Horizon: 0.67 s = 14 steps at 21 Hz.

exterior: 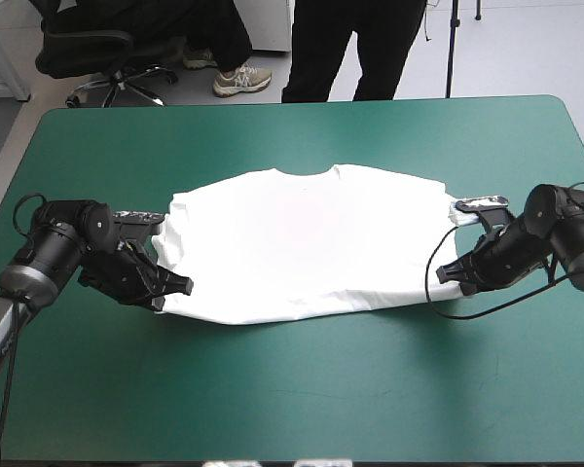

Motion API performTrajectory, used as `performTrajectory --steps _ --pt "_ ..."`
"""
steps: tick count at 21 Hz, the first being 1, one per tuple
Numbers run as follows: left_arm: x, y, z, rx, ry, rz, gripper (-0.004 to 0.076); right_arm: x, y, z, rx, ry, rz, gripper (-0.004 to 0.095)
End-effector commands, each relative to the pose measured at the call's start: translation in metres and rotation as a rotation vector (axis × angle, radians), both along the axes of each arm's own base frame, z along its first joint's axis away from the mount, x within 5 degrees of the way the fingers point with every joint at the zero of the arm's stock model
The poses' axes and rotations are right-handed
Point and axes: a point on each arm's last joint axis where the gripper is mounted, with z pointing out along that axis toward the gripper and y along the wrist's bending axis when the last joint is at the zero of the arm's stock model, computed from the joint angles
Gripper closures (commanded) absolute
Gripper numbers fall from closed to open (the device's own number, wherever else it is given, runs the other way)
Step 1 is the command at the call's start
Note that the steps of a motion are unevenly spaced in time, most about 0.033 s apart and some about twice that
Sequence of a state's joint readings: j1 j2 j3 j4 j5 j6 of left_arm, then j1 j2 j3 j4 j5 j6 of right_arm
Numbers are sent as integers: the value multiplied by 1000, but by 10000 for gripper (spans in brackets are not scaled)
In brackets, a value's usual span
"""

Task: Fold the cloth

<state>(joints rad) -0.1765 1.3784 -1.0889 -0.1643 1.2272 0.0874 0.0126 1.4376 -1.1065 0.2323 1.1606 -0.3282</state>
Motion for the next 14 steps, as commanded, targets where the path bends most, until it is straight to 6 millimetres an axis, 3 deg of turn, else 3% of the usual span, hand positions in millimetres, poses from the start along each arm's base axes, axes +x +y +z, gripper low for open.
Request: performTrajectory --steps 1,3,5,6,7,9,10,13,14 --pt "-9 0 12 2 15 9 740 -4 1 14 4 -67 4 901" --pt "-9 1 12 13 15 17 734 -4 1 15 3 -69 13 815" --pt "-9 1 12 12 16 24 663 -4 0 14 -7 -67 16 580" --pt "-9 2 12 11 18 36 577 -5 -2 14 -28 -63 12 404" --pt "-9 2 13 10 15 41 490 -6 -4 19 -51 -77 0 293" --pt "-8 2 31 -7 -47 62 361 -9 -7 36 -74 -124 -23 231" --pt "-9 2 42 -15 -90 68 334 -10 -7 44 -77 -148 -27 235" --pt "-6 13 107 33 -346 152 307 -11 -8 81 -73 -272 -71 237" --pt "-5 16 118 61 -392 164 307 -11 -8 87 -72 -293 -71 237"
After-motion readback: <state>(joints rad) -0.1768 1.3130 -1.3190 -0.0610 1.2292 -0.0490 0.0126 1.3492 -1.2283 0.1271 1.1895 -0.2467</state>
